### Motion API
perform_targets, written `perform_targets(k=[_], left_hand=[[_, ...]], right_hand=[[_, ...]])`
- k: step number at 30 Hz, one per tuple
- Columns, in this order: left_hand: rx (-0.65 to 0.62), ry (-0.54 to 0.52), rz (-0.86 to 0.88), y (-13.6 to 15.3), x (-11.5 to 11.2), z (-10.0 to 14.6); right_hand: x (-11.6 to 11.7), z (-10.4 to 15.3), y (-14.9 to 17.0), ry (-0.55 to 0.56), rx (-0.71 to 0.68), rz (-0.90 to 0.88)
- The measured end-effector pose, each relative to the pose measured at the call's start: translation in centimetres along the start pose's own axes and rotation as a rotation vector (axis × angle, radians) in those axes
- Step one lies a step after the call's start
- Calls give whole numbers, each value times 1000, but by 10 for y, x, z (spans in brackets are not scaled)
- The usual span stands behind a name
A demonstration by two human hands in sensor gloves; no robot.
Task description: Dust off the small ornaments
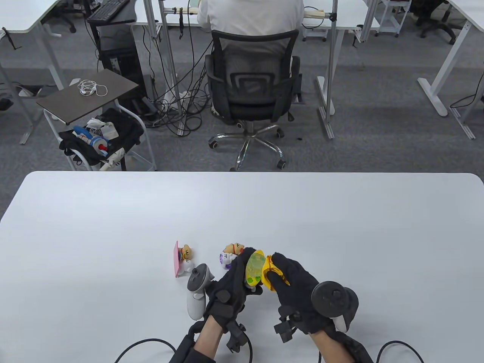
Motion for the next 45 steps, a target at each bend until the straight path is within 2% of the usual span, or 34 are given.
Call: perform_targets(k=[6,8,10,12,14,16,18,19,21,23,25,28,30,33,37,39,42,44,45], left_hand=[[-24,-82,-3,-2,9,5],[-2,-73,25,-2,10,5],[76,-55,17,2,10,4],[92,9,24,5,8,4],[52,37,66,3,6,2],[9,-10,49,-1,8,3],[34,-39,43,-3,11,6],[40,-56,42,-4,13,8],[68,-99,-6,-5,16,10],[120,-170,-116,-6,19,13],[162,-196,-276,-9,18,12],[171,-182,-433,-12,7,7],[197,-165,-478,-15,-2,4],[186,-184,-632,-18,-6,3],[220,-178,-618,-13,-6,2],[233,-190,-635,-10,-3,2],[197,-201,-605,-13,-2,5],[161,-212,-578,-16,0,7],[166,-219,-599,-18,-1,8]], right_hand=[[5,-2,11,-67,104,-235],[5,-3,13,-93,99,-283],[7,-2,14,-129,101,-316],[6,-3,11,-121,92,-349],[3,-3,6,-129,59,-293],[-2,-3,-2,-109,-10,-175],[-9,-2,-9,-34,-83,34],[-14,-2,-11,37,-143,137],[-21,-1,-15,96,-191,187],[-20,1,-19,70,-213,135],[-10,4,-25,10,-275,132],[13,10,-30,-74,-335,332],[16,9,-25,-30,-330,437],[9,0,-13,-12,-253,377],[0,-1,-9,14,-234,341],[5,4,-19,-42,-301,287],[21,9,-26,-131,-328,428],[21,7,-22,-126,-289,499],[20,5,-19,-126,-272,470]])
Point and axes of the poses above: the tracker on the back of each hand, its own y axis roughly to the little-finger side, its own z axis roughly from the fingertips to the wrist, x = y × z, the point moved 2 cm from there along -z, roughly from the wrist to the fingertips, and after that the axes turned 8 degrees about y, right-handed, at the moved point
